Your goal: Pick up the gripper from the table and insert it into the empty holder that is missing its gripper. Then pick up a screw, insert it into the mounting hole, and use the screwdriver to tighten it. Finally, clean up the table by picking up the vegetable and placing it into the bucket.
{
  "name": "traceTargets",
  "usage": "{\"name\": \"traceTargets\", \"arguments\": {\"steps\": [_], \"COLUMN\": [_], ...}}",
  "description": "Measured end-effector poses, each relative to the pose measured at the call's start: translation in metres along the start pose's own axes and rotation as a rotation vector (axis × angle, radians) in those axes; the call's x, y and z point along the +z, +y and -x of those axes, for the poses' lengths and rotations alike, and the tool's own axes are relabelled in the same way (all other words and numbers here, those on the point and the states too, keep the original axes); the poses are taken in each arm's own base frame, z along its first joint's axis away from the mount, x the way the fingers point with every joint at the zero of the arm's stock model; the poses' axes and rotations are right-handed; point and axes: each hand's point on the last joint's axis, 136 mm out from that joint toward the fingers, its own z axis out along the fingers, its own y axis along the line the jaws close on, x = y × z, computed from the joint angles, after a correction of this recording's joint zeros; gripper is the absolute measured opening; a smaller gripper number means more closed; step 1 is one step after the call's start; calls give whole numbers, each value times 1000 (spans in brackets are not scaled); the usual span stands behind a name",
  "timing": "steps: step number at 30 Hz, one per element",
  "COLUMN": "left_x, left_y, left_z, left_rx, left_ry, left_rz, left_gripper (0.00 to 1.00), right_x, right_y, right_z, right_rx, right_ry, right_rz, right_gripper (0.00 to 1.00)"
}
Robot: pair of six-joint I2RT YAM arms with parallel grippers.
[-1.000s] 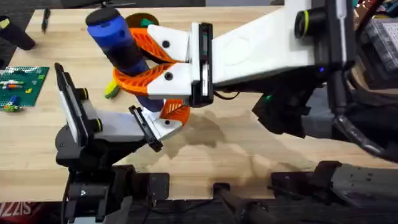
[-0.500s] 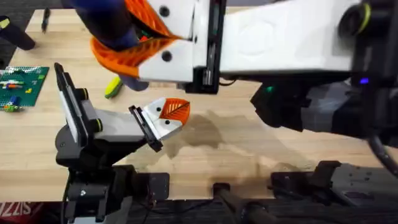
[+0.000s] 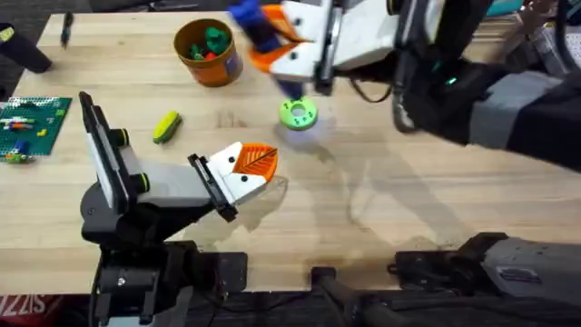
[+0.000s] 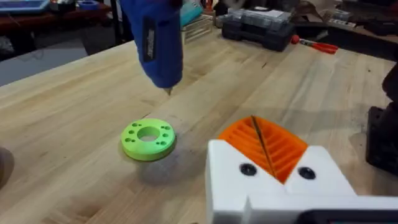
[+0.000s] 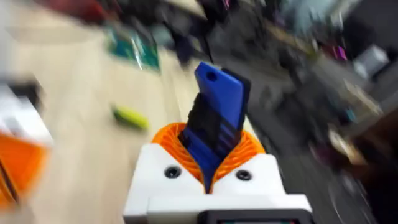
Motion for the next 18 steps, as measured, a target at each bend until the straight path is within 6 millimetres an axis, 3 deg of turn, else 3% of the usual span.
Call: {"name": "traceTargets", "arguments": {"steps": [4, 5, 14, 18], "left_x": [0, 0, 0, 0], "left_y": [0, 0, 0, 0], "left_z": [0, 0, 0, 0], "left_rx": [1, 0, 0, 1], "left_ry": [0, 0, 0, 0], "left_rz": [0, 0, 0, 0], "left_gripper": [17, 17, 17, 17], "right_x": [-28, -48, -101, -114], "right_y": [-22, -36, -77, -81], "right_z": [-61, -93, -152, -186], "right_rx": [-59, -163, -527, -586], "right_ry": [215, 357, 716, 833], "right_rz": [-50, -86, -141, -104], "right_gripper": [26, 26, 26, 26]}}
